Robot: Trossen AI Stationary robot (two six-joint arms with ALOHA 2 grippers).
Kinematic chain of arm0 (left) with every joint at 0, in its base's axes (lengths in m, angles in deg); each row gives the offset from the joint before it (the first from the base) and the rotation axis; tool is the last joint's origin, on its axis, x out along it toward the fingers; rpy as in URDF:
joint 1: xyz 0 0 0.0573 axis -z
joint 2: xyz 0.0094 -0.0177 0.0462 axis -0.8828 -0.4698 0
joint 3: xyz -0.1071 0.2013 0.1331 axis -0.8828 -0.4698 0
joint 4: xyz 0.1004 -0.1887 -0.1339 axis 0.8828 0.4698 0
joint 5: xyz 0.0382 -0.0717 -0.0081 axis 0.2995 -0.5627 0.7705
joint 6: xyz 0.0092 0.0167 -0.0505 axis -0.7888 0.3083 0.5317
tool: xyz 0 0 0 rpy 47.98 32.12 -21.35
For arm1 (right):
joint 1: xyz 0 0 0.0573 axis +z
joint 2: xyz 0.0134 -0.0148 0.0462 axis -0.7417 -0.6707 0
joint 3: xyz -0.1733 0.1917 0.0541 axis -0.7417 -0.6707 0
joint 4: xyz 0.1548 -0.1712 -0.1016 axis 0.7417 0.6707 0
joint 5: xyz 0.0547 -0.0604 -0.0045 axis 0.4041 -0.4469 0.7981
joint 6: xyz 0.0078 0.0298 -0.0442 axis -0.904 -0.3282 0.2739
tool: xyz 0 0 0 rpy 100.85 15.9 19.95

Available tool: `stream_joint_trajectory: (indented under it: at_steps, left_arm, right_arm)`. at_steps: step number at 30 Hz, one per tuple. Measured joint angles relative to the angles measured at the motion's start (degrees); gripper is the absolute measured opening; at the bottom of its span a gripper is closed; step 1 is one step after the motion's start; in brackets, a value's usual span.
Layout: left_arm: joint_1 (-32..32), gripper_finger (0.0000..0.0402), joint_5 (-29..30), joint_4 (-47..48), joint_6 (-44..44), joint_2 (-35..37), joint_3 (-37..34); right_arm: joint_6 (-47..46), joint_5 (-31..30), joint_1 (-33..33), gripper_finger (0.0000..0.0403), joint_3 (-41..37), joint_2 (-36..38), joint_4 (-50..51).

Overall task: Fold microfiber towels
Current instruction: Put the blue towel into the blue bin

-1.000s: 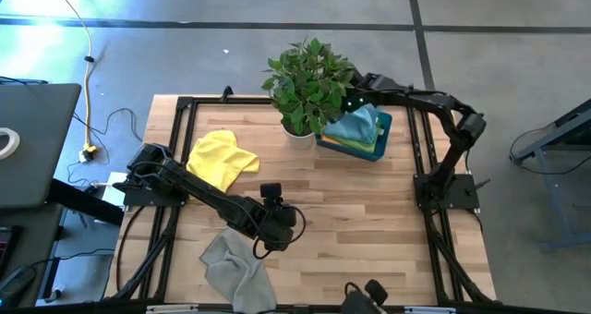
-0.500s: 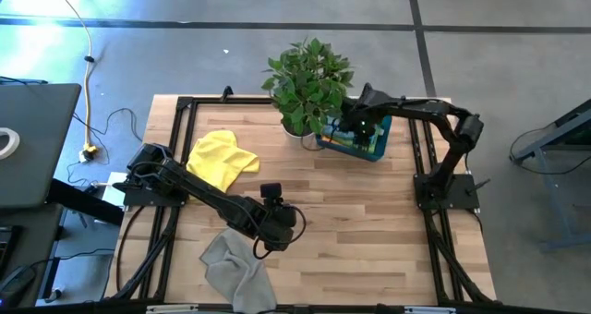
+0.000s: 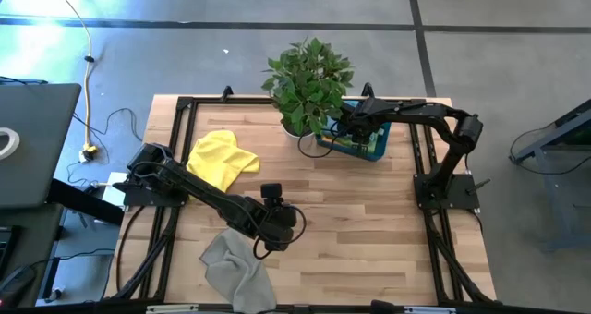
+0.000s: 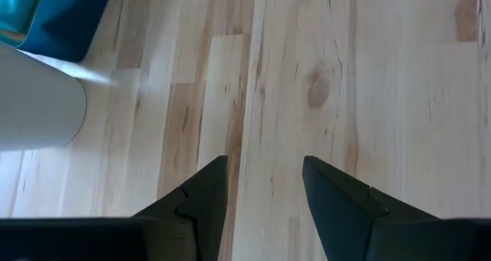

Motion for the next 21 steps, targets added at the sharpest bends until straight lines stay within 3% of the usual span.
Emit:
stream_joint_trajectory:
  at_steps: [4, 10, 21]
  left_arm:
    - [0.0, 0.0158, 0.0, -0.2, 0.0, 0.0, 0.0]
    - [0.0, 0.0158, 0.0, -0.2, 0.7, 0.0, 0.0]
    - [0.0, 0.0158, 0.4, -0.1, 0.9, 0.0, 0.0]
  right_arm:
    - [-0.1, 1.0, 0.0, 0.0098, 0.0, 0.0, -0.1]
    - [-1.7, 5.3, 0.0, 0.0012, 0.0, 0.0, 0.1]
    - [-9.4, 9.6, 2.9, 0.0005, 3.3, 0.0, 9.1]
